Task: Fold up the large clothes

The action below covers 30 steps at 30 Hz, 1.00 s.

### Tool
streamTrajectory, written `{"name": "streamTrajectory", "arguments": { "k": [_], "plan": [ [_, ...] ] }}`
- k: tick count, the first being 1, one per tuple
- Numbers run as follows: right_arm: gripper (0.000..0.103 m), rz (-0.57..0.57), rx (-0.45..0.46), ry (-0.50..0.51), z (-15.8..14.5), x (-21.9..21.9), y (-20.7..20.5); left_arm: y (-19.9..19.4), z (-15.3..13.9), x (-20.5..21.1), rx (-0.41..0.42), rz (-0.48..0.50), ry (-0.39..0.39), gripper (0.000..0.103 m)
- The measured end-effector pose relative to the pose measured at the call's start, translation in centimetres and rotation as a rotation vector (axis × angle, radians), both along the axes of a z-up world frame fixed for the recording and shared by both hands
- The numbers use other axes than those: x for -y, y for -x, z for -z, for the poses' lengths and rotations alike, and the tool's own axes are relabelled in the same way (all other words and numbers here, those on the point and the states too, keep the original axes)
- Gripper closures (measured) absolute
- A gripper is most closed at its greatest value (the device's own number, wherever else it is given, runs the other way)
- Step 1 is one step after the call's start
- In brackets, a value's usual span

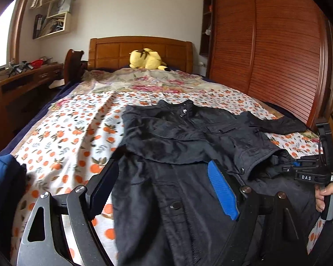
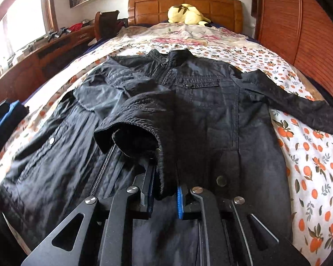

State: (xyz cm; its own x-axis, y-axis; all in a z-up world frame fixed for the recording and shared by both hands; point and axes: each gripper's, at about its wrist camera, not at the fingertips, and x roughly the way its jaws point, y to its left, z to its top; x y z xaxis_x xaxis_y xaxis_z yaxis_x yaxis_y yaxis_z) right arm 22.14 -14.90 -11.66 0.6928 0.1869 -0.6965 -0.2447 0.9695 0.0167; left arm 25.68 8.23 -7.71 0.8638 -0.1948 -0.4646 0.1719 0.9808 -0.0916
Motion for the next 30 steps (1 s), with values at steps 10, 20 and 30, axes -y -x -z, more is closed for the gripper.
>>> {"name": "streamTrajectory", "arguments": {
  "k": [10,20,30],
  "plan": [
    [0.059,-0.054,0.086,0.022,-2.8,2.7,3.9,0.1,0.4,4.8,-0.002,0.098,-0.011,0.020],
    [0.048,-0.112,0.110,0.049,-3.6,1.3,4.5,-0.5,1.2,7.5,-0.027,0.153,-0.038,0.020],
    [0.046,-0.187,0.048,0.114,-2.3,-1.7,0.5,-1.0,1.3,6.5,-0.039,0.130,-0.023,0.020]
  ]
}}
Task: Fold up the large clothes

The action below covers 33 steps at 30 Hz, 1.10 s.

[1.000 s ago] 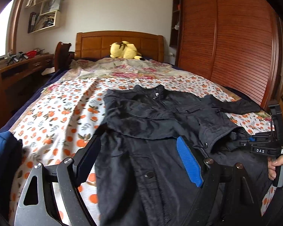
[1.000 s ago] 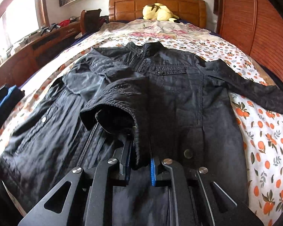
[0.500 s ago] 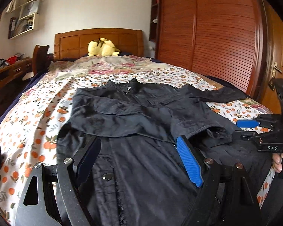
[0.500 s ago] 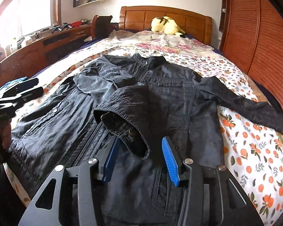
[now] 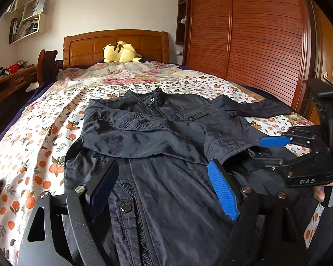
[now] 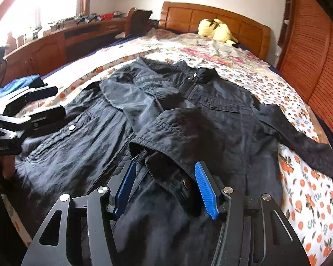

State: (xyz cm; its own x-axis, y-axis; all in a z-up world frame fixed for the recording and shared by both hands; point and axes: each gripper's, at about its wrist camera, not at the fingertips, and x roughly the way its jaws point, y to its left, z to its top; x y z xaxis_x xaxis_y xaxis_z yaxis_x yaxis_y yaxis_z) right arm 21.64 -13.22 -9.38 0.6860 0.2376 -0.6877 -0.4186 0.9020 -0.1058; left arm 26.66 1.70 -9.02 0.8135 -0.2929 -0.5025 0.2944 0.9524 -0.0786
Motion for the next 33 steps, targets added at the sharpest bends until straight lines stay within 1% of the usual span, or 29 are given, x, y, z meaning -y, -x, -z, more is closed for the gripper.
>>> {"name": "streamTrajectory", "arguments": {
  "k": [2,7,9,13,15,17,18,19,20,21,23,24,26,30,31,33],
  "plan": [
    [0.046,0.014,-0.036,-0.014,0.4,0.2,-1.1,-0.1,0.1,-0.1,-0.003,-0.004,-0.002,0.020],
    [0.046,0.029,-0.062,0.002,0.8,0.0,-3.2,-0.4,0.4,-0.5,-0.015,-0.007,0.004,0.020],
    [0.046,0.023,-0.064,0.024,0.9,-0.4,-3.7,-0.5,0.6,-0.5,-0.020,-0.007,0.004,0.020],
    [0.046,0.006,-0.057,0.104,1.8,-1.4,-4.2,-0.7,1.0,-0.3,-0.029,-0.004,0.002,0.020],
    [0.049,0.002,-0.057,0.134,2.3,-1.6,-4.4,-0.9,1.2,-0.2,-0.035,-0.004,-0.002,0.020],
    [0.058,0.007,-0.060,0.168,3.0,-1.6,-4.6,-0.9,1.3,0.0,-0.039,-0.002,-0.008,0.020],
    [0.059,0.016,-0.065,0.179,3.3,-1.5,-4.9,-0.9,1.4,0.0,-0.040,-0.002,-0.010,0.020],
    [0.064,0.029,-0.066,0.177,3.4,-1.3,-5.1,-0.9,1.4,0.1,-0.041,-0.001,-0.012,0.020],
    [0.069,0.034,-0.064,0.169,3.4,-1.2,-5.2,-0.9,1.4,0.1,-0.041,-0.001,-0.013,0.020],
    [0.071,0.038,-0.058,0.162,3.2,-1.0,-5.3,-0.9,1.4,0.1,-0.041,-0.001,-0.013,0.020],
    [0.082,0.052,-0.040,0.139,2.7,-0.6,-5.4,-1.0,1.5,0.1,-0.044,0.000,-0.014,0.020],
    [0.084,0.064,-0.031,0.114,2.3,-0.2,-5.4,-1.0,1.6,0.2,-0.046,0.001,-0.015,0.020],
    [0.086,0.090,-0.017,0.041,1.3,0.9,-5.4,-1.1,1.7,0.2,-0.050,0.001,-0.018,0.020],
    [0.086,0.165,0.004,-0.083,-0.1,3.8,-5.6,-1.1,1.7,0.3,-0.052,0.004,-0.022,0.020],
    [0.086,0.184,0.004,-0.096,-0.2,4.3,-5.7,-1.1,1.7,0.3,-0.052,0.004,-0.022,0.020],
    [0.086,0.226,0.024,-0.091,-0.4,5.2,-5.9,-1.1,1.8,0.3,-0.054,0.006,-0.024,0.020]
  ]
}}
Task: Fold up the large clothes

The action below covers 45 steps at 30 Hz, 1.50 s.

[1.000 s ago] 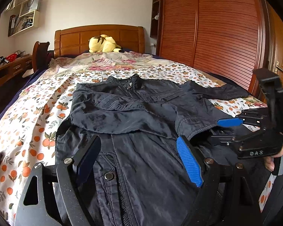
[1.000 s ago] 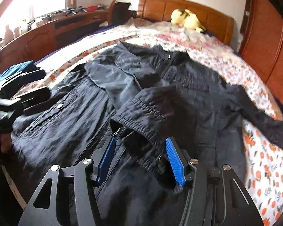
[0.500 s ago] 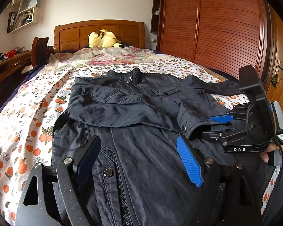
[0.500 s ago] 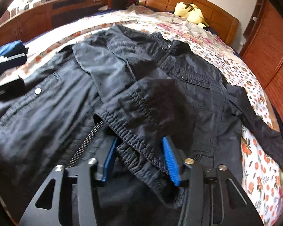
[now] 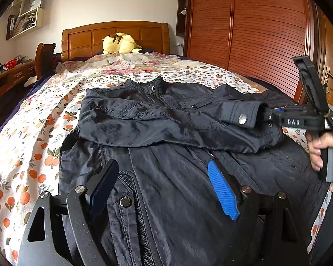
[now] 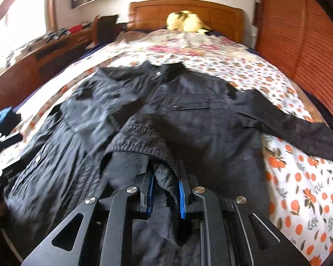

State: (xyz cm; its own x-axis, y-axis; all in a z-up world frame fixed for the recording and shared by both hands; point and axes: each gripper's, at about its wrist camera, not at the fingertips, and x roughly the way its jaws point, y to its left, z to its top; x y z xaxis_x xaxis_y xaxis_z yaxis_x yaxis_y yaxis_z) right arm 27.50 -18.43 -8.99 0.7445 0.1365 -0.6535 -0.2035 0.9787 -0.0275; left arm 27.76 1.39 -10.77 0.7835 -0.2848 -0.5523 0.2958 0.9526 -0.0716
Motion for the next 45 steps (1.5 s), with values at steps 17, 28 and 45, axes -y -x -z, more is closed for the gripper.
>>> {"name": "streamTrajectory", "arguments": {
  "k": [17,28,45],
  "plan": [
    [0.066,0.064,0.078,0.077,-1.2,1.3,2.0,-0.1,0.2,0.5,-0.007,0.008,-0.019,0.020],
    [0.064,-0.039,-0.166,0.079,2.3,-1.2,-5.1,-0.2,0.5,0.9,-0.013,0.018,-0.036,0.020],
    [0.062,0.002,-0.159,0.070,-1.0,6.9,-4.5,-0.3,0.9,1.6,-0.027,0.037,-0.055,0.020]
  ]
}}
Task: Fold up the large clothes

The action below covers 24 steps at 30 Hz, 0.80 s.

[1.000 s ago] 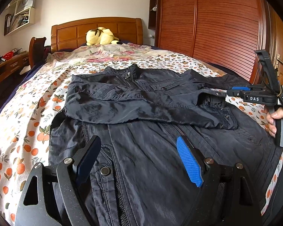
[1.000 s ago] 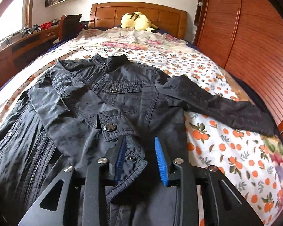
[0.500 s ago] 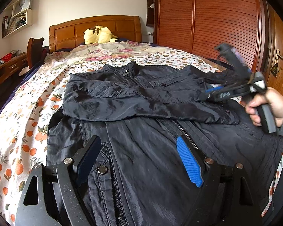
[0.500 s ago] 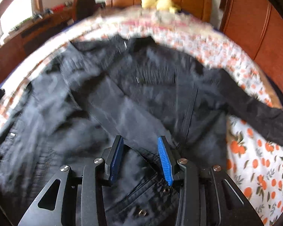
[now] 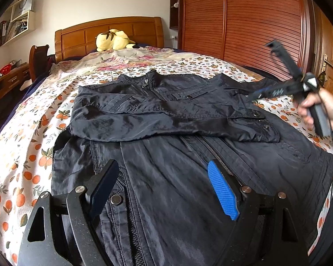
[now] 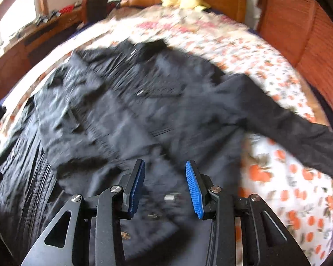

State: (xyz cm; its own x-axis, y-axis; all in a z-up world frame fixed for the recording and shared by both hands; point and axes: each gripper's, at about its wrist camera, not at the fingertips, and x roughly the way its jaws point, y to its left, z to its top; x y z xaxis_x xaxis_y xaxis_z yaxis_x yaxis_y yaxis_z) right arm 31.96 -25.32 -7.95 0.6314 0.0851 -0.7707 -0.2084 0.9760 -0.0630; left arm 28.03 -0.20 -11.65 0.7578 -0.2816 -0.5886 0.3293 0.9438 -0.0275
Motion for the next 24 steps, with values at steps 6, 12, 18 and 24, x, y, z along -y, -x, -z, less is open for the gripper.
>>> {"name": "streamTrajectory", "arguments": {
  "k": [6,12,18,24],
  "plan": [
    [0.052,0.182,0.054,0.092,-1.9,9.3,0.4,-0.2,0.3,0.3,-0.009,0.003,-0.012,0.020],
    [0.041,0.383,0.066,0.102,-2.3,20.0,0.3,-0.2,0.3,0.4,-0.008,0.004,-0.016,0.020],
    [0.040,0.561,0.049,0.084,-1.6,28.6,0.3,-0.5,0.6,0.4,-0.027,0.001,-0.015,0.020],
    [0.040,0.690,0.064,-0.019,-0.9,33.8,-0.9,-0.7,1.0,0.8,-0.042,0.000,-0.039,0.020]
  ]
}}
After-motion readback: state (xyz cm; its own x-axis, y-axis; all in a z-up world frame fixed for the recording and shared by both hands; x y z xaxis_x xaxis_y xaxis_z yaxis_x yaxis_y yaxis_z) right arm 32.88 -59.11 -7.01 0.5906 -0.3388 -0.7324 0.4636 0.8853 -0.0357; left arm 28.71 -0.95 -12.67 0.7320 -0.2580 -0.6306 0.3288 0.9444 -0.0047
